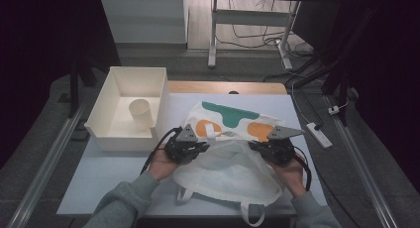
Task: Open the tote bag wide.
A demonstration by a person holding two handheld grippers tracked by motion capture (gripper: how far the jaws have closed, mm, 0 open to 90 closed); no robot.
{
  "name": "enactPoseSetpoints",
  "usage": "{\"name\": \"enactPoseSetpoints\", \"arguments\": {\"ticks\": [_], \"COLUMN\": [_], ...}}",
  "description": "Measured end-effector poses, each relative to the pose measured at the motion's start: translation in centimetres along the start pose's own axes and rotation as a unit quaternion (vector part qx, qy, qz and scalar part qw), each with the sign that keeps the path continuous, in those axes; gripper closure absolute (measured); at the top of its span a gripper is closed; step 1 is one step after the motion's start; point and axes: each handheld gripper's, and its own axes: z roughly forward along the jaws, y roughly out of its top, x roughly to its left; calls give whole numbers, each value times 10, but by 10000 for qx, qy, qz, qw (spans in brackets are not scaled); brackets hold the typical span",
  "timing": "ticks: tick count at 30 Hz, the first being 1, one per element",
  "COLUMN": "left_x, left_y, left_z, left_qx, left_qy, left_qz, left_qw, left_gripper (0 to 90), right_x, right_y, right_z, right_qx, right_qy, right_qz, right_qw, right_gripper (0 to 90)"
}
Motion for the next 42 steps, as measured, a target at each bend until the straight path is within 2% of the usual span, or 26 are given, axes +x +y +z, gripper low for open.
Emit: {"name": "enactPoseSetpoints", "arguments": {"ticks": [14, 24, 29, 33, 42], "left_x": [13, 25, 34, 36, 39], "left_y": [3, 14, 22, 21, 18], "left_z": [19, 27, 30, 37, 43], "left_qx": [110, 123, 106, 147, 252], "left_qy": [80, 98, 93, 69, 93], "left_qz": [-129, -181, -322, -359, -356], "left_qw": [9998, 9997, 9994, 9992, 9990], "left_gripper": [840, 838, 837, 836, 834], "right_x": [-16, -31, -42, -50, -52], "right_y": [-3, 2, 12, 9, 5], "right_z": [15, 21, 25, 30, 38], "right_qx": [124, 157, 194, 212, 309], "right_qy": [-188, -273, -263, -230, -275], "right_qz": [122, 221, 392, 556, 467], "right_qw": [9997, 9993, 9987, 9980, 9981], "right_gripper": [876, 876, 876, 874, 873]}}
